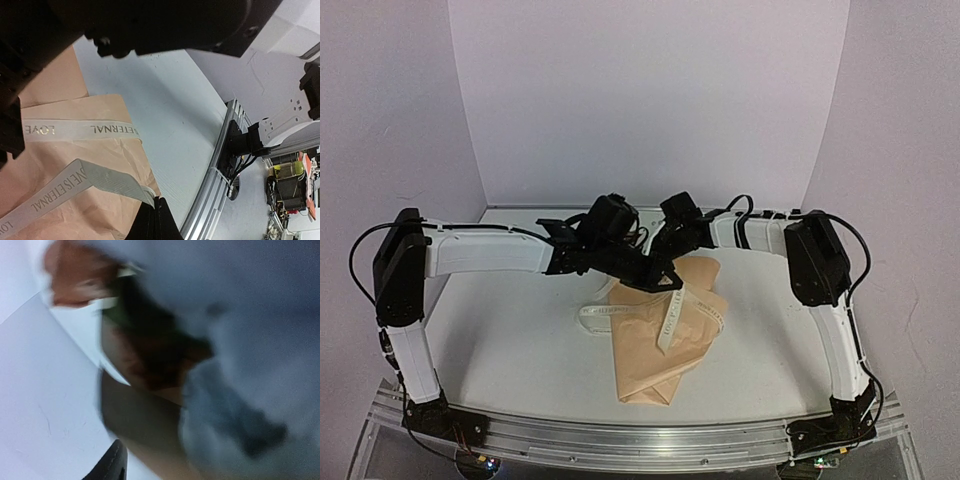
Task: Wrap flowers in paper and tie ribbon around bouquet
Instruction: Cross the ribbon over the folded bouquet.
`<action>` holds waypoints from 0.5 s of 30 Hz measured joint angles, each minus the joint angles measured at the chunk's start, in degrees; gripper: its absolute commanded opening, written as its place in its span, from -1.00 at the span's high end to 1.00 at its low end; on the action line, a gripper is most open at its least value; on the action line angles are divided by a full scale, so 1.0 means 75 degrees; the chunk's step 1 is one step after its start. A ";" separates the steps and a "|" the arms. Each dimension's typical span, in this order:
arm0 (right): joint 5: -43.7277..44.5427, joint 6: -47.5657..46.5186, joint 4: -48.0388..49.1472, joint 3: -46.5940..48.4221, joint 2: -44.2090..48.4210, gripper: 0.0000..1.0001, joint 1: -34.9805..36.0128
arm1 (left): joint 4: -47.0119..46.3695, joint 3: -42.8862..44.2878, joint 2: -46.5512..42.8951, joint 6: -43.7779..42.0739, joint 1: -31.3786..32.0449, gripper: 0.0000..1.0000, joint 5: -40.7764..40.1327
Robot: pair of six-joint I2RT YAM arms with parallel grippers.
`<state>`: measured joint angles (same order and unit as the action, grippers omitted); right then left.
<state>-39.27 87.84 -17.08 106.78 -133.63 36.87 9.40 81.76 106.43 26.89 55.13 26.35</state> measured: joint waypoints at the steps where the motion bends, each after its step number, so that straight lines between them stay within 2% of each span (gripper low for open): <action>1: -0.0048 -0.0064 -0.0027 -0.0153 0.0045 -0.13 -0.0029 | -0.0176 -0.0069 0.0000 0.0051 -0.0001 1.00 -0.0040; 7: -0.0180 -0.0398 -0.0070 -0.1004 0.1018 -0.44 -0.0349 | -0.1117 -0.0600 0.0000 0.0415 -0.0009 1.00 -0.0076; 15: -0.0121 -0.0732 0.0276 -0.1963 0.2994 -0.47 -0.0833 | -0.1719 -0.0971 0.0000 0.0837 -0.0009 1.00 -0.0058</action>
<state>-40.17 82.35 -15.02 92.06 -111.18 30.62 -3.50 74.48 106.43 33.17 55.07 25.92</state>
